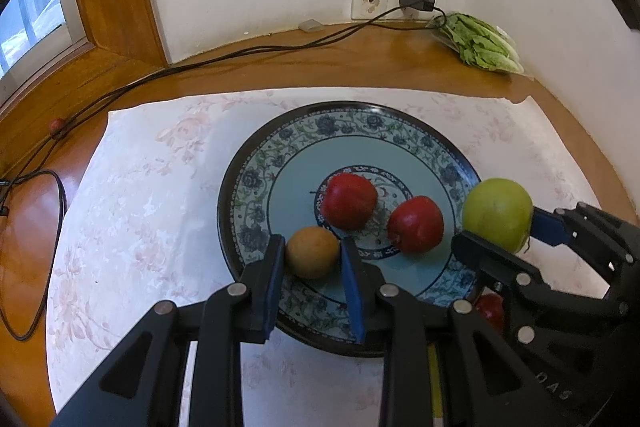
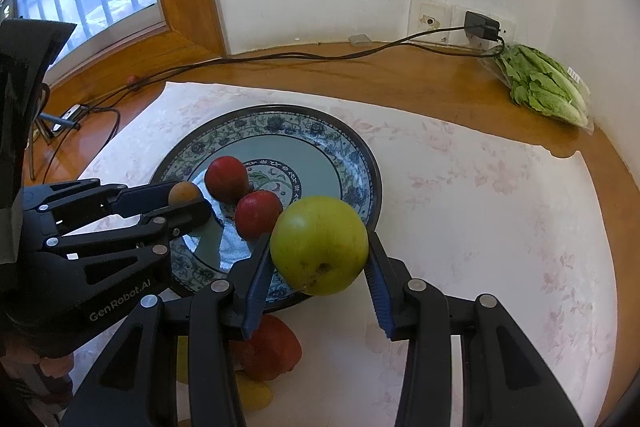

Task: Organize fruits

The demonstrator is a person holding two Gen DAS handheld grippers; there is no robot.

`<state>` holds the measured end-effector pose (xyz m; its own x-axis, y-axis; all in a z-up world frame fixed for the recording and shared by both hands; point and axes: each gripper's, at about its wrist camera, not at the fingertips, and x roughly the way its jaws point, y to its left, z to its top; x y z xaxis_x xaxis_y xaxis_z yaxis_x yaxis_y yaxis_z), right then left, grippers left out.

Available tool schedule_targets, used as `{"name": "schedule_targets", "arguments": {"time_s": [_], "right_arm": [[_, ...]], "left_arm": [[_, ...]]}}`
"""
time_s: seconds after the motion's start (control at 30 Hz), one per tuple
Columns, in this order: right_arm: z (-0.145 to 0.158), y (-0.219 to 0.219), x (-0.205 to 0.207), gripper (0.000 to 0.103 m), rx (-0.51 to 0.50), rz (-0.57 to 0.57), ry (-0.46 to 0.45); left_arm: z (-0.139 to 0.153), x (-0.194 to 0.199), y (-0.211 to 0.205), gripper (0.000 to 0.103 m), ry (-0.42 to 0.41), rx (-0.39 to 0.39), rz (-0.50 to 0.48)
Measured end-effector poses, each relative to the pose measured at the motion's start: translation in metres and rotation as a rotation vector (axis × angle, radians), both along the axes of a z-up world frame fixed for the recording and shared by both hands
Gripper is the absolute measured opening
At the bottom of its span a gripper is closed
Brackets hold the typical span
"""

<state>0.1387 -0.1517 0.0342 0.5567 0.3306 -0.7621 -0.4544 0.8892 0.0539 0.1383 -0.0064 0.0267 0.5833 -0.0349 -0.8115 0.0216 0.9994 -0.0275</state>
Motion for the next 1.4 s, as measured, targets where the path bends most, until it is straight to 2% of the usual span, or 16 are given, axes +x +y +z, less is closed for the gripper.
{"name": "schedule_targets", "arguments": {"time_s": [0.07,0.17,0.3,0.6,1.4], "right_arm": [[0.0,0.0,0.0,0.046,0.005,0.002,0.002],[0.001,0.0,-0.003,0.053,0.021,0.013,0.007],[0.005,-0.001,-0.006,0.054,0.019,0.01,0.003],[0.017,-0.007,-0.017,0.055,0.034,0.007,-0.007],[0.028,-0.053,-0.055,0.055,0.107,-0.063,0.044]], "left_arm": [[0.0,-0.001,0.0,0.031,0.001,-0.009,0.001],[0.002,-0.002,-0.001,0.044,0.0,-0.016,0.005],[0.005,-0.005,0.001,0.052,0.003,-0.034,0.003],[0.015,-0.018,0.001,0.063,-0.004,-0.048,0.004],[0.027,-0.057,-0.015,0.066,0.016,-0.111,-0.04]]}}
